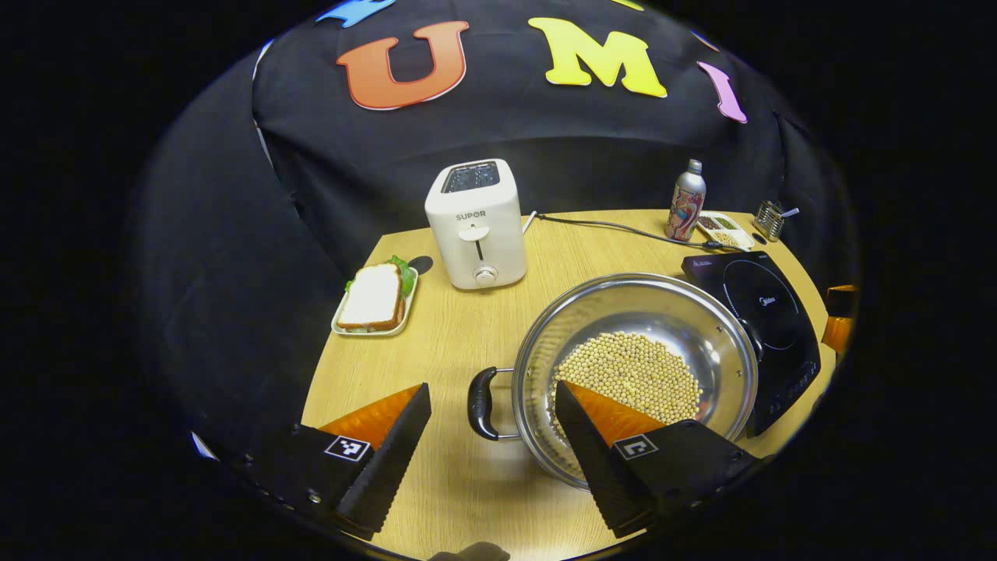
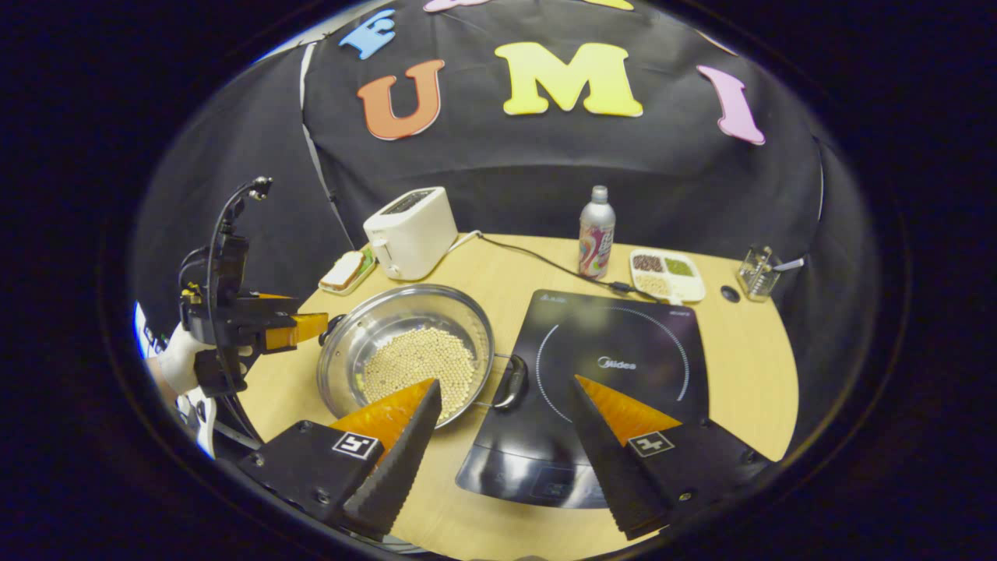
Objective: First push the handle of the pot to place it horizontally, then grasp the pot with both hands and set it on the induction cooktop.
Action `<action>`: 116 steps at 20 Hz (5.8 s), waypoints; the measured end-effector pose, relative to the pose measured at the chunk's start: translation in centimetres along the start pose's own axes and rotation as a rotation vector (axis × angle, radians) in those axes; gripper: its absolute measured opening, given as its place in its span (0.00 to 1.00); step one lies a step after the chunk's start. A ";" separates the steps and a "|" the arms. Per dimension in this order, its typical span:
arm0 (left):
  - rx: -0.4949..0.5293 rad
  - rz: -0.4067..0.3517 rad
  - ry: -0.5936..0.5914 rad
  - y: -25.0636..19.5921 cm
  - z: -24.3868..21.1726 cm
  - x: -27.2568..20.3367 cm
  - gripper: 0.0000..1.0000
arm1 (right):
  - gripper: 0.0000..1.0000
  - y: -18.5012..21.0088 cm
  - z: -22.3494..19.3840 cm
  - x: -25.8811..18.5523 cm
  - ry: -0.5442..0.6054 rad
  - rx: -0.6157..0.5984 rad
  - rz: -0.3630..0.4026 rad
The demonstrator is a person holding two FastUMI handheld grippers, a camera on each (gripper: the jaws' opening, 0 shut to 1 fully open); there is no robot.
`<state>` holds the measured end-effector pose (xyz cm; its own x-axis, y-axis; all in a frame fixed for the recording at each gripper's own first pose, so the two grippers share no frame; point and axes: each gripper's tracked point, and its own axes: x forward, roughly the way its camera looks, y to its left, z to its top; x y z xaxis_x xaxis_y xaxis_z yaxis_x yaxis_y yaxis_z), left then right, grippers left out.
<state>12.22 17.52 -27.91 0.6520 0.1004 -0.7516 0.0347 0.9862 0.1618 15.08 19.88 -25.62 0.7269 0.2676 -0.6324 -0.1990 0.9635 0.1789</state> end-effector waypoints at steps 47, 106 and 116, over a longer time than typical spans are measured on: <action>-0.001 -0.081 0.201 -1.6 0.0 3.2 0.61 | 0.56 -4.7 1.3 0.5 0.113 0.168 -0.120; 0.067 -0.069 0.155 -6.4 1.1 3.8 0.75 | 0.55 -28.3 2.2 0.5 0.044 0.121 -0.185; 0.062 -0.027 -0.150 -5.0 3.4 0.4 0.97 | 0.81 -28.0 3.0 -2.4 -0.107 0.099 -0.234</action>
<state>14.89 12.16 -26.87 0.7559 0.0489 -0.6529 0.0972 0.9778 0.1858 20.88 -7.81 -26.84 0.8116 0.0310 -0.5833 0.0438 0.9926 0.1136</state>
